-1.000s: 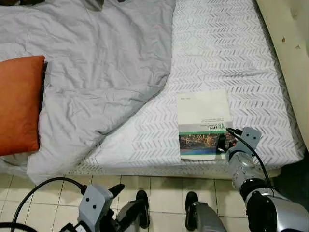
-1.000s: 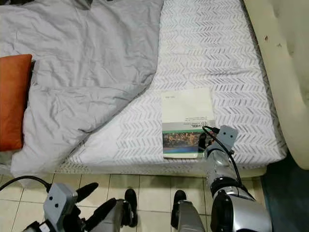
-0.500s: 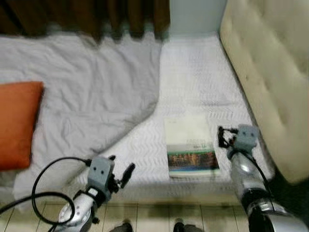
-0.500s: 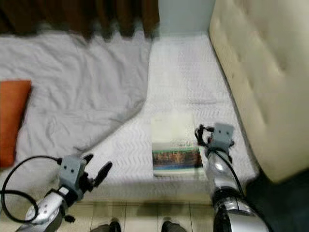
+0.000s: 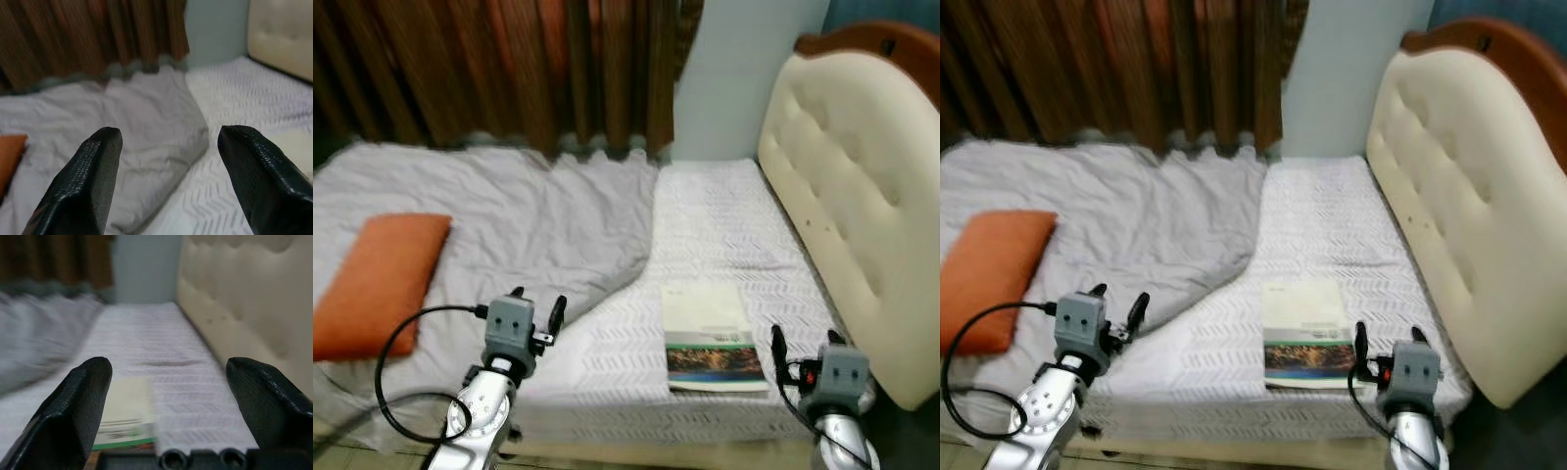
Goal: Clean up the room
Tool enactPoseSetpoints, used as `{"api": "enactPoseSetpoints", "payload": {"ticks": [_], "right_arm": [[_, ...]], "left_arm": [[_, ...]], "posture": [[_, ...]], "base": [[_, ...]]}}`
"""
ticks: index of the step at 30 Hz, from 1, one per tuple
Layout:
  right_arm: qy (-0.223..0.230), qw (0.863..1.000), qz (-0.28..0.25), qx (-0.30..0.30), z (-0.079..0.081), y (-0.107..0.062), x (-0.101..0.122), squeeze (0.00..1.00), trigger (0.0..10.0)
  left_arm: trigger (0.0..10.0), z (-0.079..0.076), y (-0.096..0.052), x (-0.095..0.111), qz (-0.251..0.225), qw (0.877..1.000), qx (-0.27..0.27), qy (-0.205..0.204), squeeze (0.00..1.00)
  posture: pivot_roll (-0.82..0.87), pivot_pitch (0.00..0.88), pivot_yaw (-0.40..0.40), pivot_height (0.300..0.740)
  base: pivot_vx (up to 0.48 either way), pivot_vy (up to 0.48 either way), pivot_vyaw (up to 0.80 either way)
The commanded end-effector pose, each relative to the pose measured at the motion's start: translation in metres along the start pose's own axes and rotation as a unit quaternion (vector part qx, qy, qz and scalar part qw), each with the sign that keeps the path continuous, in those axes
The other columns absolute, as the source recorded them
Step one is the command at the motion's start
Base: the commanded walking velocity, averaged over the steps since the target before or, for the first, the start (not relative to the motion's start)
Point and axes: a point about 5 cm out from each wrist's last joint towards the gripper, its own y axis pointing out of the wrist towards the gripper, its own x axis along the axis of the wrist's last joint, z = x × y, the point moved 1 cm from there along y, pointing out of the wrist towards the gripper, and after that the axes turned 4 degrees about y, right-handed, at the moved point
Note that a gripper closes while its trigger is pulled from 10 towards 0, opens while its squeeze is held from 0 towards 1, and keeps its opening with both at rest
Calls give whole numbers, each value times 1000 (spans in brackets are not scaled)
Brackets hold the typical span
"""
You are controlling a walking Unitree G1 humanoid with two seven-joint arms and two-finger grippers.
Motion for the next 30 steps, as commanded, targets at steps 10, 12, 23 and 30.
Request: {"api": "enactPoseSetpoints", "payload": {"ticks": [10,12,23,30], "right_arm": [[107,993,34,35,6,-7,3,0,10000],[91,994,40,51,12,5,8,0,10000],[91,991,72,69,20,12,7,0,10000],[101,987,97,82,24,12,1,0,10000]], "left_arm": [[10000,-8,14,3,-29,998,-2,-65,0],[10000,-6,14,-9,-1,998,-8,-64,0],[10000,-7,1,-36,46,994,15,-97,0],[10000,-8,5,-30,28,997,-12,-65,0]], "posture": [[-94,0,-4,740],[-95,0,4,740],[-77,0,-26,740],[-66,0,-27,740]], "base": [[0,0,0],[0,285,0],[0,480,0],[0,480,0]]}}
